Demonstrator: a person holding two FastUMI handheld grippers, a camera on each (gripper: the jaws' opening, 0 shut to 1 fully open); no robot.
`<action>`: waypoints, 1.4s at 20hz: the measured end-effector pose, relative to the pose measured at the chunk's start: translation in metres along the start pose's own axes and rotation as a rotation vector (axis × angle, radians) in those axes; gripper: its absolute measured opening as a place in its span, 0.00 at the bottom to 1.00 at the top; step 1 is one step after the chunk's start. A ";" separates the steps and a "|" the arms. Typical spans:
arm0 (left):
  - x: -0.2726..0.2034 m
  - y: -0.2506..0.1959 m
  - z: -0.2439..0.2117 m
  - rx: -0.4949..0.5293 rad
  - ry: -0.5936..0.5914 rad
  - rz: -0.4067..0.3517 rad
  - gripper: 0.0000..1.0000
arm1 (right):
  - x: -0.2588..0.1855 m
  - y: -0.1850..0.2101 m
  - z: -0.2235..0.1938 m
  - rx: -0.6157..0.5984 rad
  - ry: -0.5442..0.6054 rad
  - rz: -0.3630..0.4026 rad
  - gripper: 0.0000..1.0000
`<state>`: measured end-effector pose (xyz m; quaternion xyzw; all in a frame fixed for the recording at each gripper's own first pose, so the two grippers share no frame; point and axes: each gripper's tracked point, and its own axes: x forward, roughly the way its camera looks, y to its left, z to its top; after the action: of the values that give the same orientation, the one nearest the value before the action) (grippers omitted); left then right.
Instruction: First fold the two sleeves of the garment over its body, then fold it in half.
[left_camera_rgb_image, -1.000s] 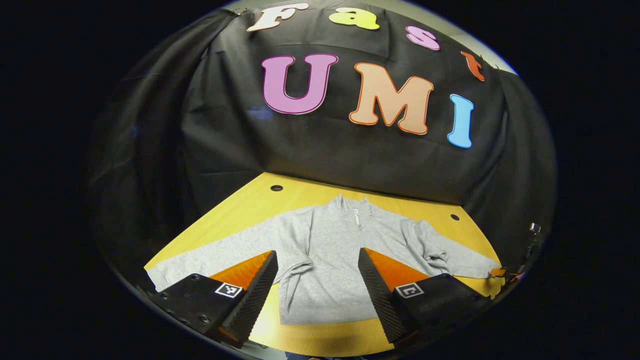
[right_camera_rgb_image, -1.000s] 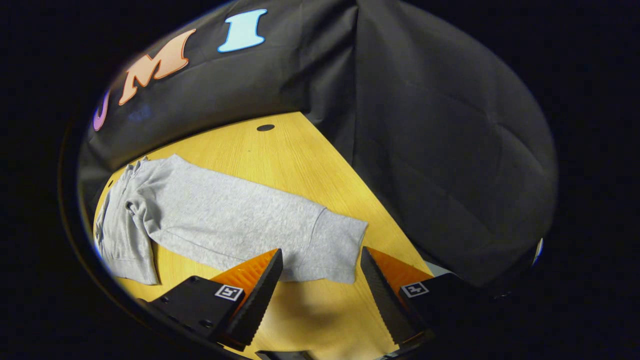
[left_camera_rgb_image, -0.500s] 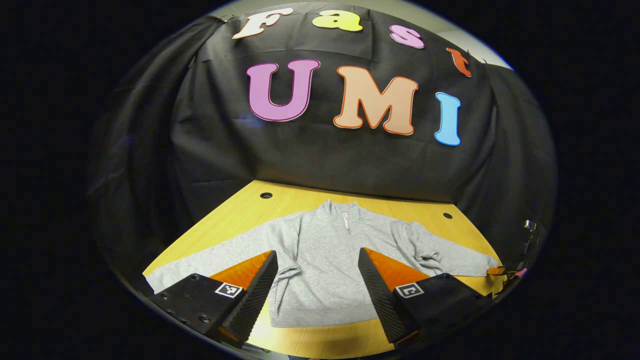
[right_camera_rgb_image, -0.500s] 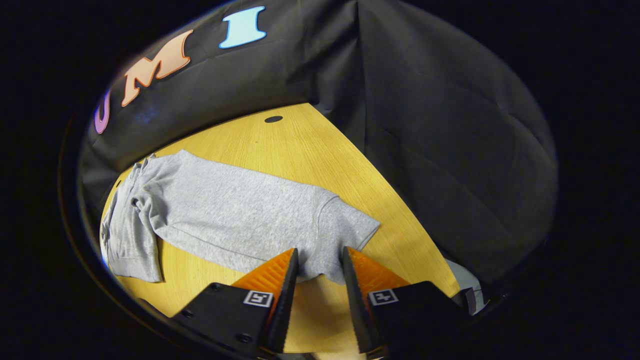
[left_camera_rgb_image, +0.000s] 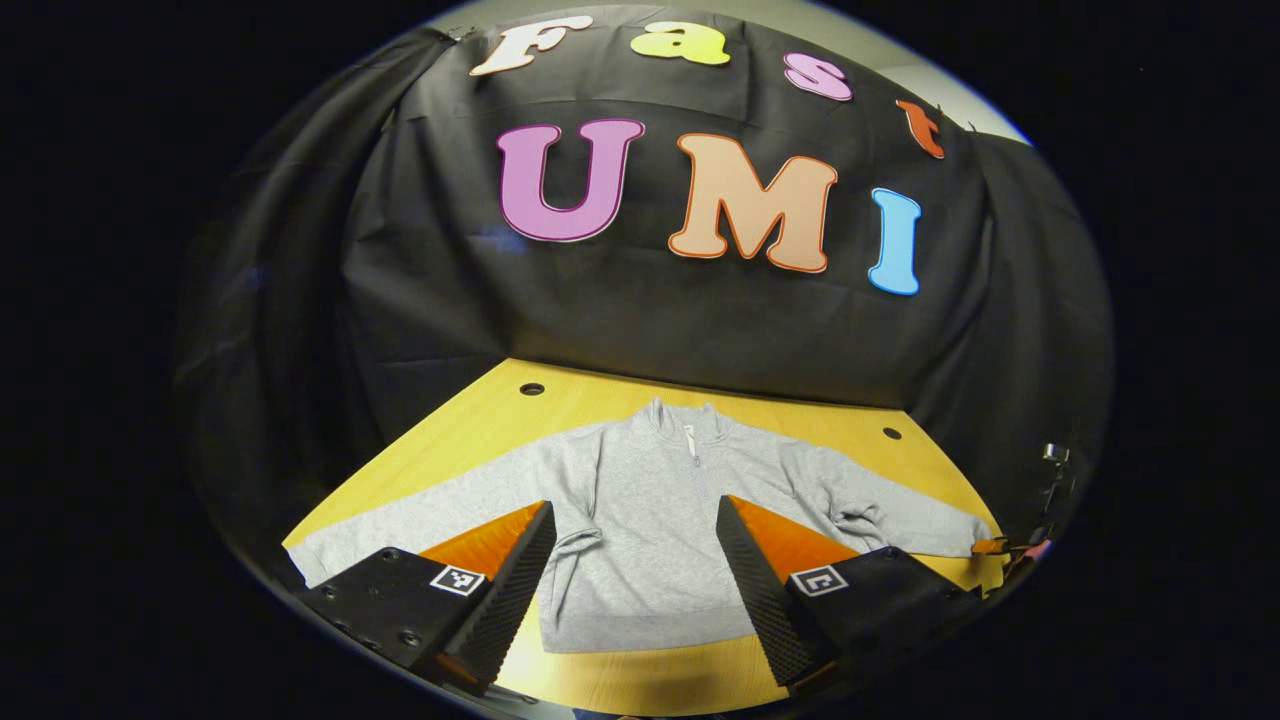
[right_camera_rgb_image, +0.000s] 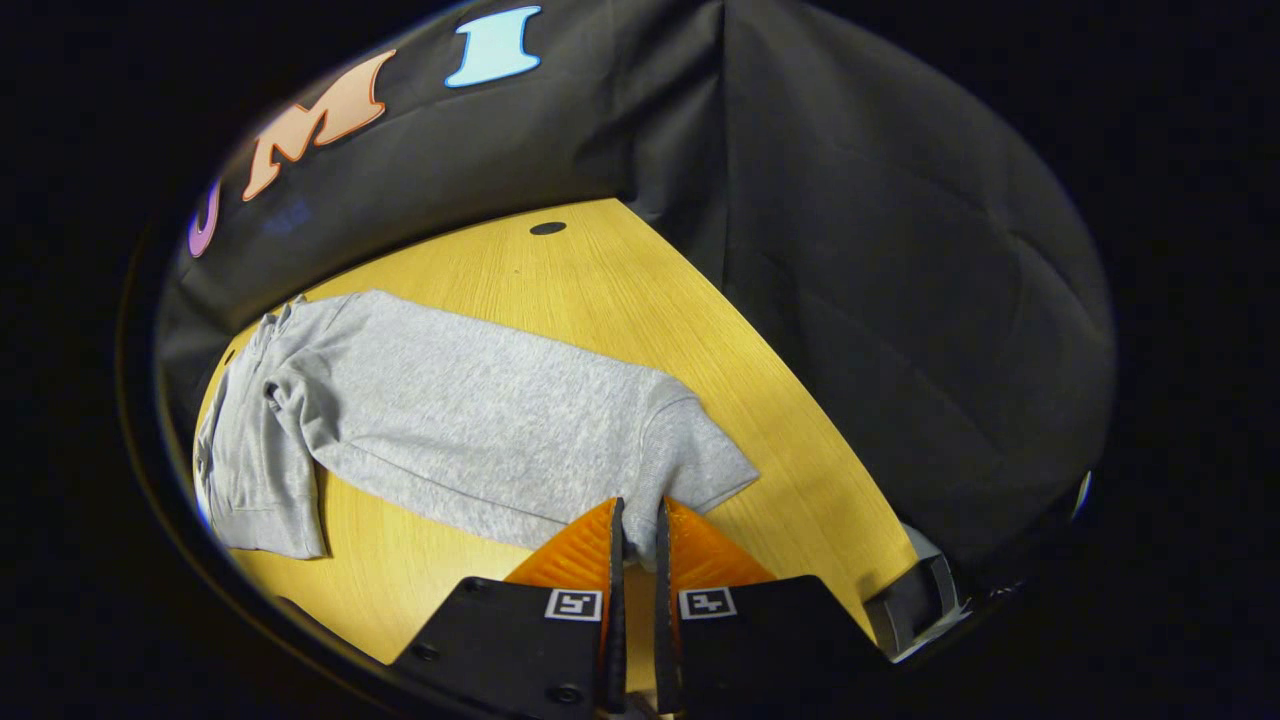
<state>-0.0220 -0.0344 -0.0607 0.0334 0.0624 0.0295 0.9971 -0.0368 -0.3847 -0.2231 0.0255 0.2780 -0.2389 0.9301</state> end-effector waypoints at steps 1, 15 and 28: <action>0.000 0.003 -0.001 -0.002 0.000 0.000 0.94 | -0.002 0.001 0.000 0.011 -0.004 -0.010 0.10; -0.006 0.058 -0.004 -0.017 0.007 0.000 0.94 | -0.097 0.162 0.057 0.018 -0.185 0.179 0.07; -0.003 0.126 -0.003 -0.053 0.033 0.025 0.94 | -0.132 0.425 0.097 -0.088 -0.271 0.516 0.07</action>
<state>-0.0325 0.0909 -0.0545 0.0075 0.0777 0.0440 0.9960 0.1102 0.0302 -0.1075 0.0230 0.1457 0.0165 0.9889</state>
